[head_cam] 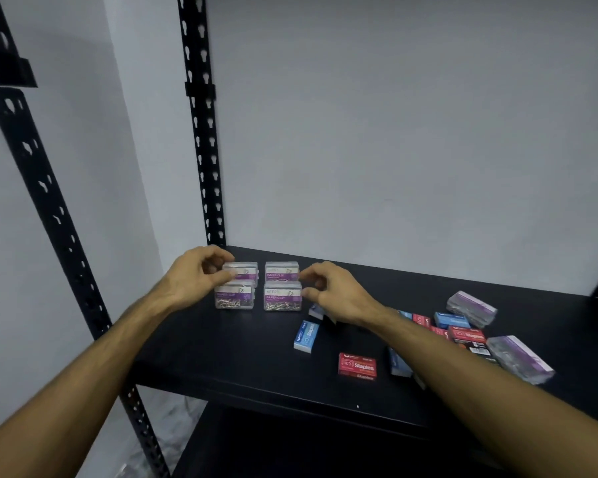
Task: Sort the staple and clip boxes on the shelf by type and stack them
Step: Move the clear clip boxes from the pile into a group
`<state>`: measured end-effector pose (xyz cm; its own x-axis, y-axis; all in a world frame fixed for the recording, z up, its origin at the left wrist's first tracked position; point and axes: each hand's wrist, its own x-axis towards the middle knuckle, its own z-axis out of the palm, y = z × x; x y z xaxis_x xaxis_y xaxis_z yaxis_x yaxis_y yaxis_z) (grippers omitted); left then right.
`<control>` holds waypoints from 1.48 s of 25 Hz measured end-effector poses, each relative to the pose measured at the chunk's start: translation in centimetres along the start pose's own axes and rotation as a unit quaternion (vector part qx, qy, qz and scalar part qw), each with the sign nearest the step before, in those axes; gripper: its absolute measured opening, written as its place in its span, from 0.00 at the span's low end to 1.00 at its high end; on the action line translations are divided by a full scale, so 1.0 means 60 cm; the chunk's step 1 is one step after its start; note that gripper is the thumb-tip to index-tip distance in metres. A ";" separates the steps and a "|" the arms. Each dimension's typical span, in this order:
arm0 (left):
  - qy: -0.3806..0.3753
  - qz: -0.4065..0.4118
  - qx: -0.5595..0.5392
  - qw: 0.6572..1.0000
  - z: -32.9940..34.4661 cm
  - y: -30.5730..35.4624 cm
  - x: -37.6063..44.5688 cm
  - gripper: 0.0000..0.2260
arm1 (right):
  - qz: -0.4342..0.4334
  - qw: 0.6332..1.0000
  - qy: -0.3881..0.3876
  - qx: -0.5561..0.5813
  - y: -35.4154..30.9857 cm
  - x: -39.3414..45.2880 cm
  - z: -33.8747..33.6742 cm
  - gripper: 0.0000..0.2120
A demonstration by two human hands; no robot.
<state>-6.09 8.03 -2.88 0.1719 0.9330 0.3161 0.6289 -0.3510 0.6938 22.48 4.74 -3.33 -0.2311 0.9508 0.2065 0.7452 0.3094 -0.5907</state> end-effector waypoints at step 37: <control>-0.358 0.017 0.068 0.931 0.391 0.208 0.158 0.30 | 0.222 0.972 -0.002 -0.074 0.208 -0.175 -0.143 0.23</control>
<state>21.18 14.35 -6.40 0.6244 0.7524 -0.2099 0.6959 -0.4138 0.5869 39.58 -1.53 -6.19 0.1328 0.9900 -0.0466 0.8533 -0.1381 -0.5027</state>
